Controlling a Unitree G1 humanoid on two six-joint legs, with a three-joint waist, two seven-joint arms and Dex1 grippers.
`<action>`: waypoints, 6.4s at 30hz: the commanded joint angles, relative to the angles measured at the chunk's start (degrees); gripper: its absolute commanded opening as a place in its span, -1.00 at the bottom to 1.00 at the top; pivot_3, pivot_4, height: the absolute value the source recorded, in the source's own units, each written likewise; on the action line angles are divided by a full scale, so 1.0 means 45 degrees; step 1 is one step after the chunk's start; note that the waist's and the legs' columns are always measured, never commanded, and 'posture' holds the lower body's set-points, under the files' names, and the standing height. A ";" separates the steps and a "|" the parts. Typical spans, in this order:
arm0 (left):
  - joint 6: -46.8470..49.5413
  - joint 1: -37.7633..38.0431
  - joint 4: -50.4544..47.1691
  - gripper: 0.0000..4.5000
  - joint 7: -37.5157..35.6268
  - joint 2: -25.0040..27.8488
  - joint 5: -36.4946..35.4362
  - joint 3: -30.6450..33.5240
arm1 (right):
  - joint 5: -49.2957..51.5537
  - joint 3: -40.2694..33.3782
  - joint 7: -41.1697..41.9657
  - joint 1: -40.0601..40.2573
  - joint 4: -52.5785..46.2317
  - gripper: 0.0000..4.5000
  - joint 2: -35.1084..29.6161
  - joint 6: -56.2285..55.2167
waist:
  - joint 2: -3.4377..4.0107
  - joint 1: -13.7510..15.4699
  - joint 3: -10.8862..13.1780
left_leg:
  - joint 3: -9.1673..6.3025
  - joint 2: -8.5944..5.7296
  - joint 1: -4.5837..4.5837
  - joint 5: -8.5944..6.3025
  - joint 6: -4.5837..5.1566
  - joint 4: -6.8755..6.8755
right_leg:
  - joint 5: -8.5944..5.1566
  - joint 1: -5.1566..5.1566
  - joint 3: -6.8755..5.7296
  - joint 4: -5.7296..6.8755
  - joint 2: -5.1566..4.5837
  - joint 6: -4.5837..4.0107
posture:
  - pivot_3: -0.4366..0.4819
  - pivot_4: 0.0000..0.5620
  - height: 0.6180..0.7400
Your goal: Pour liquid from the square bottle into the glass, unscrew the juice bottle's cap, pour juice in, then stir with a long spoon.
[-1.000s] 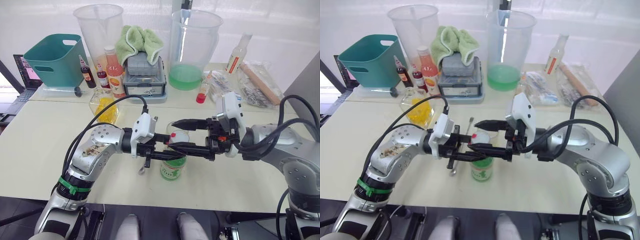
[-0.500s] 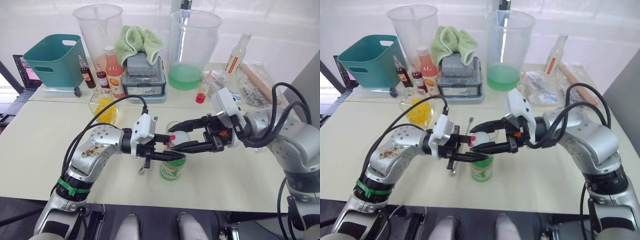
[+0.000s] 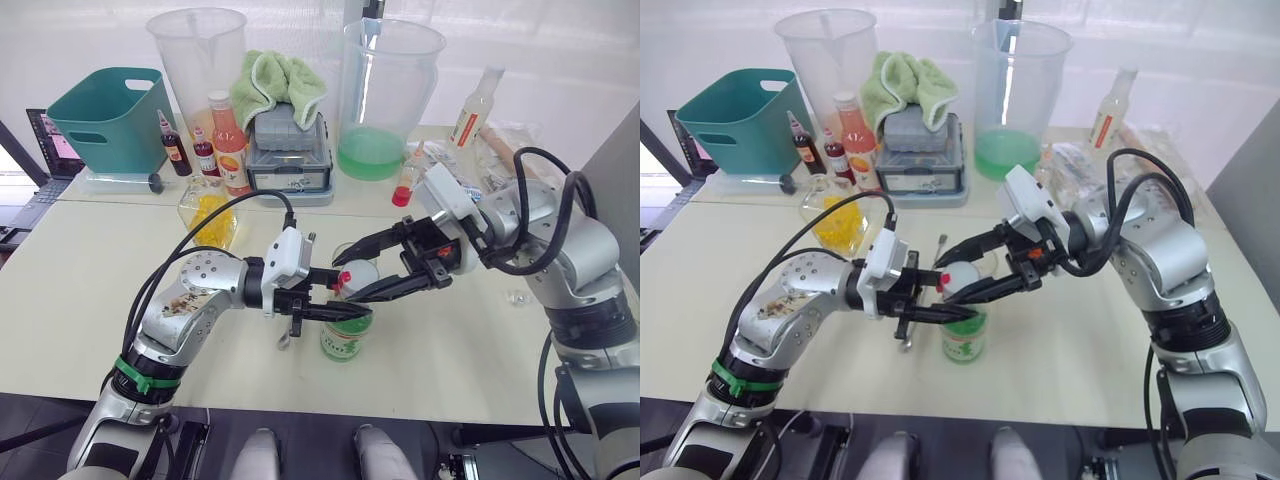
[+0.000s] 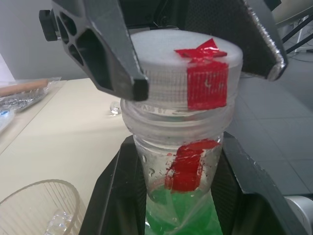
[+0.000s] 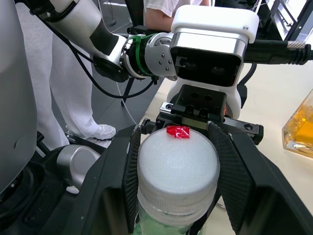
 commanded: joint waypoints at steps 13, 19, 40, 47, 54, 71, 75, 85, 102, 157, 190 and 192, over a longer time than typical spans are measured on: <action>0.0197 0.0077 0.0036 -0.43 -0.0065 0.0126 0.0412 -0.0472 | 0.1176 -0.1474 -0.0464 -0.0390 -0.1335 -0.29 -0.0117 0.0808 | 0.0001 0.0006 0.0000 | -0.0002 -0.0001 0.0005 0.0000 0.0000 0.0000 | -0.0001 0.0004 -0.0002 0.0003 0.0000 0.0001 | -0.05 -0.47 0.80; 0.0212 0.0204 -0.0096 -0.43 0.0002 0.0176 0.0402 -0.0433 | 0.1429 -0.2612 -0.1623 -0.0165 -0.1137 -0.29 -0.0500 0.1309 | 0.0001 0.0036 0.0000 | -0.0002 -0.0001 0.0001 0.0000 0.0000 0.0000 | -0.0001 0.0004 -0.0002 0.0002 -0.0001 0.0001 | -0.05 -0.47 0.80; 0.0288 0.0221 0.0289 -0.43 -0.0108 0.0025 0.0089 -0.0247 | -0.1885 -0.6894 -0.7530 0.6581 0.1412 -0.29 -0.0930 -0.0698 | -0.0001 -0.0028 -0.0001 | 0.0013 -0.0007 0.0016 0.0000 0.0000 0.0001 | 0.0001 0.0019 0.0014 -0.0005 -0.0005 0.0004 | -0.05 -0.47 0.80; 0.0319 0.0346 0.0152 -0.43 -0.0023 0.0073 0.0096 -0.0231 | -0.3068 -0.6651 -0.9508 0.6731 0.2430 -0.29 0.0045 -0.1407 | 0.0002 -0.0029 -0.0002 | 0.0012 -0.0008 0.0015 0.0000 0.0000 0.0000 | 0.0002 0.0020 0.0016 -0.0004 -0.0005 0.0004 | -0.05 -0.47 0.80; 0.0427 0.0441 -0.0047 -0.43 0.0151 0.0100 0.0076 -0.0201 | -0.4529 -0.6296 -1.1248 0.5931 0.5098 -0.29 0.0924 -0.2473 | 0.0005 -0.0061 -0.0003 | 0.0014 -0.0009 0.0016 0.0000 0.0000 0.0000 | 0.0003 0.0019 0.0018 -0.0004 -0.0006 0.0003 | -0.05 -0.47 0.80; 0.0496 0.0358 -0.0053 -0.43 0.0196 0.0161 0.0147 -0.0140 | -0.5173 -0.5860 -1.0709 0.4831 0.8520 0.31 0.1249 -0.4521 | 0.0008 -0.0223 -0.0005 | 0.0010 -0.0013 0.0022 0.0000 0.0000 -0.0001 | 0.0005 0.0033 0.0020 -0.0004 -0.0007 0.0005 | -0.05 -0.47 0.80; 0.0529 0.0380 -0.0084 -0.43 0.0143 0.0196 0.0126 -0.0133 | -0.5060 -0.6006 -1.0503 0.4714 0.8363 0.88 0.1101 -0.4411 | 0.0008 -0.0225 -0.0005 | 0.0010 -0.0013 0.0022 0.0000 0.0000 -0.0001 | 0.0005 0.0033 0.0020 -0.0004 -0.0007 0.0006 | -0.05 -0.47 0.80; 0.0867 0.0729 -0.0461 -0.43 0.0248 0.0518 -0.0150 0.0183 | -0.4078 -0.6317 -0.9409 0.5225 0.5553 0.99 0.0570 -0.3541 | 0.0010 -0.0276 -0.0006 | 0.0008 -0.0012 0.0022 0.0000 0.0000 -0.0002 | 0.0004 0.0032 0.0020 -0.0001 -0.0006 0.0007 | -0.05 -0.47 0.80; 0.4345 0.1117 -0.3356 -0.43 0.2178 0.2732 -0.5126 0.4734 | 0.1184 -0.5833 -0.6064 0.5538 -0.0549 0.99 -0.1396 0.2632 | 0.0012 -0.0605 0.0015 | 0.0004 0.0001 -0.0003 -0.0003 0.0005 -0.0017 | -0.0007 -0.0006 0.0019 0.0013 0.0006 0.0004 | -0.05 -0.47 0.80; -1.4834 -0.5130 1.1798 -0.43 0.8930 -0.0462 1.1605 -0.0097 | 0.4339 -0.7526 -1.1331 0.9851 -0.6950 0.99 -0.1186 0.3596 | -0.0010 0.0054 0.0022 | -0.0008 -0.0019 -0.0211 0.0009 -0.0005 0.0028 | 0.0092 -0.0199 0.0011 0.0052 -0.0003 -0.0088 | -0.05 -0.47 0.80; -1.4768 -0.5157 1.0457 -0.43 1.2287 -0.0443 1.5413 -0.1625 | 0.3257 -0.6835 -1.1748 1.0184 -0.6940 0.99 -0.1026 0.2541 | -0.0012 0.0061 0.0020 | -0.0013 -0.0039 -0.0194 0.0010 -0.0006 0.0106 | 0.0092 -0.0197 0.0014 0.0175 -0.0009 -0.0083 | -0.05 -0.47 0.80; -1.4854 -0.5196 1.0483 -0.43 1.2491 -0.0400 1.5533 -0.1679 | 0.3308 -0.6808 -1.1737 1.0243 -0.6939 0.99 -0.1013 0.2546 | -0.0012 0.0061 0.0020 | -0.0014 -0.0040 -0.0197 0.0010 -0.0006 0.0125 | 0.0091 -0.0197 0.0015 0.0190 -0.0009 -0.0082 | -0.05 -0.47 0.80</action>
